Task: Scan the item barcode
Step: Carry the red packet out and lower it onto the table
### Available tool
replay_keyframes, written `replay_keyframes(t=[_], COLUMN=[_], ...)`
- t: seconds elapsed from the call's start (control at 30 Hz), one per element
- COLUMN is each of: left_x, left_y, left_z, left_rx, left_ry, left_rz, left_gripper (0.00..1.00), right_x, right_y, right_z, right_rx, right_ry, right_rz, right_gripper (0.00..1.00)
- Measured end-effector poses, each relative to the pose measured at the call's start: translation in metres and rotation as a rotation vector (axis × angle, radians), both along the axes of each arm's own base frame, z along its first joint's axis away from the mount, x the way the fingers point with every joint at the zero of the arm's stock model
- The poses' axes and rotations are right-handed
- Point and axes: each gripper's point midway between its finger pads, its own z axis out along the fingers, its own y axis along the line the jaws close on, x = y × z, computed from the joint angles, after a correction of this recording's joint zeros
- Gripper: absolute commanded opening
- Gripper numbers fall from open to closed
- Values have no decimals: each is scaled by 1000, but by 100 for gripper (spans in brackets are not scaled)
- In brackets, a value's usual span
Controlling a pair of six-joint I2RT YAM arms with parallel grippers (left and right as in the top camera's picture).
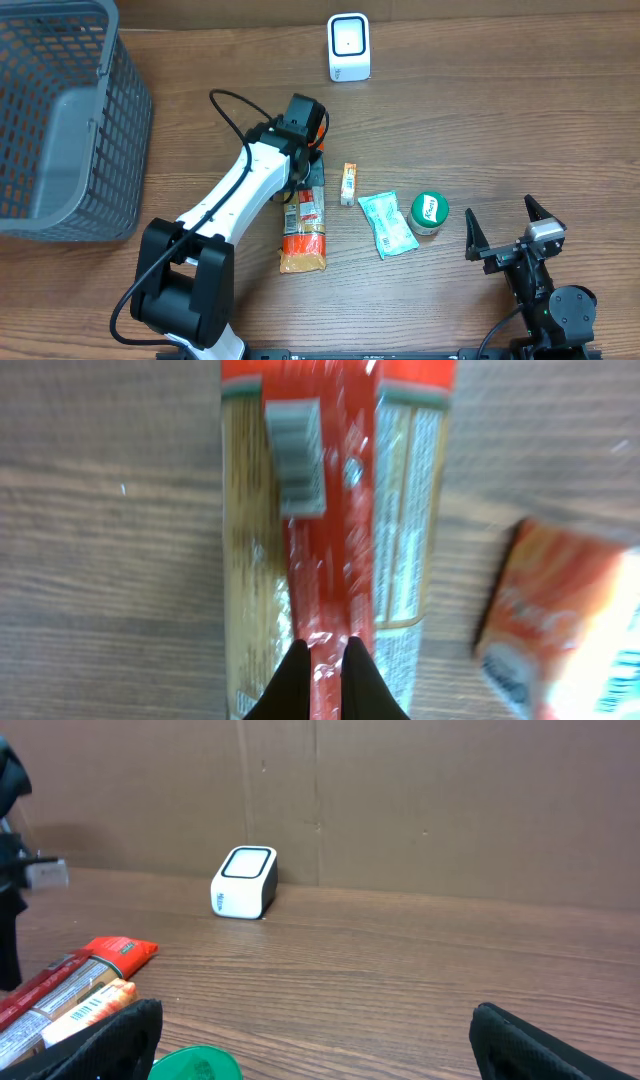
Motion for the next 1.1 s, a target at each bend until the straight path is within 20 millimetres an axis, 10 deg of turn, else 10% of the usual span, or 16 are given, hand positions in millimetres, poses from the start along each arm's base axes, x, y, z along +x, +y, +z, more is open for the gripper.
replay_keyframes(t=[0.43, 1.1], left_x=[-8, -2], left_y=[0, -15], left_z=[-15, 6], left_rx=[-13, -78], left_ry=[17, 26], left_rz=[-4, -29], left_gripper=[7, 46], right_x=[0, 0], right_y=[0, 0], right_z=[0, 0], right_rx=[0, 0], right_ry=[0, 0], right_rz=[0, 0], right_gripper=[100, 100])
